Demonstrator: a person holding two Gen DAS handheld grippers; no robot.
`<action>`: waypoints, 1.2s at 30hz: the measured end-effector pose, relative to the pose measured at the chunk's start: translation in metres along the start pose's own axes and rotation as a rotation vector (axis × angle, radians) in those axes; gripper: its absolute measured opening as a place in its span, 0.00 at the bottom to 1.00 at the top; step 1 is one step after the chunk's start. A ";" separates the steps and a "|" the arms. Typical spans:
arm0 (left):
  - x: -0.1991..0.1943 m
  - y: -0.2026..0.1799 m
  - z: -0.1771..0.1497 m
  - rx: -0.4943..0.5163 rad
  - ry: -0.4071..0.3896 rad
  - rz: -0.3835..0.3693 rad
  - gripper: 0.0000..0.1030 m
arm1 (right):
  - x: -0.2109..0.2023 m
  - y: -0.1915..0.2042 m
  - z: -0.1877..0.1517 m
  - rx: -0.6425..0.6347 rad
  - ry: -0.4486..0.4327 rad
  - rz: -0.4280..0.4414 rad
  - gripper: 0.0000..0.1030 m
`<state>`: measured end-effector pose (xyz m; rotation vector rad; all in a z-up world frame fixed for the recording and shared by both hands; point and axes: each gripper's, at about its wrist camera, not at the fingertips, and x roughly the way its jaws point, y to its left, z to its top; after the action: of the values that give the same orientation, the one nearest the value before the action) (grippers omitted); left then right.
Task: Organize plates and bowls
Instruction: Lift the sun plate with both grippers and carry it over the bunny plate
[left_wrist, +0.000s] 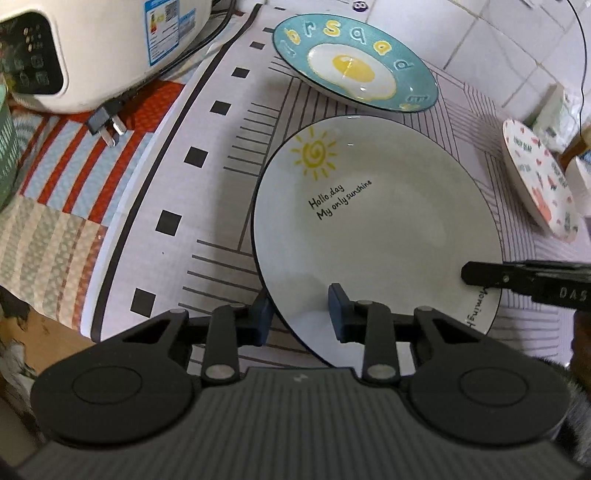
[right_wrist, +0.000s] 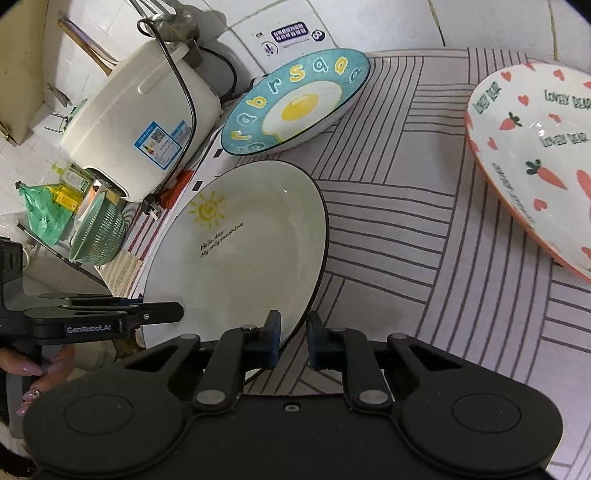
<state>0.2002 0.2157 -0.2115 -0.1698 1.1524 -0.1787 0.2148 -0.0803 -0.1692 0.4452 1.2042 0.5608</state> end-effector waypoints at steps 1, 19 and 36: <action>0.001 0.001 0.001 -0.004 -0.002 -0.001 0.30 | 0.001 0.000 0.001 -0.001 -0.003 0.003 0.17; -0.040 -0.053 -0.004 0.095 -0.089 0.039 0.30 | -0.049 0.009 -0.010 -0.052 -0.047 -0.021 0.21; -0.087 -0.159 0.017 0.265 -0.115 -0.076 0.30 | -0.171 -0.011 -0.023 0.043 -0.237 -0.070 0.22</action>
<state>0.1729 0.0815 -0.0916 0.0113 0.9976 -0.3816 0.1517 -0.1947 -0.0558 0.4899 1.0021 0.4107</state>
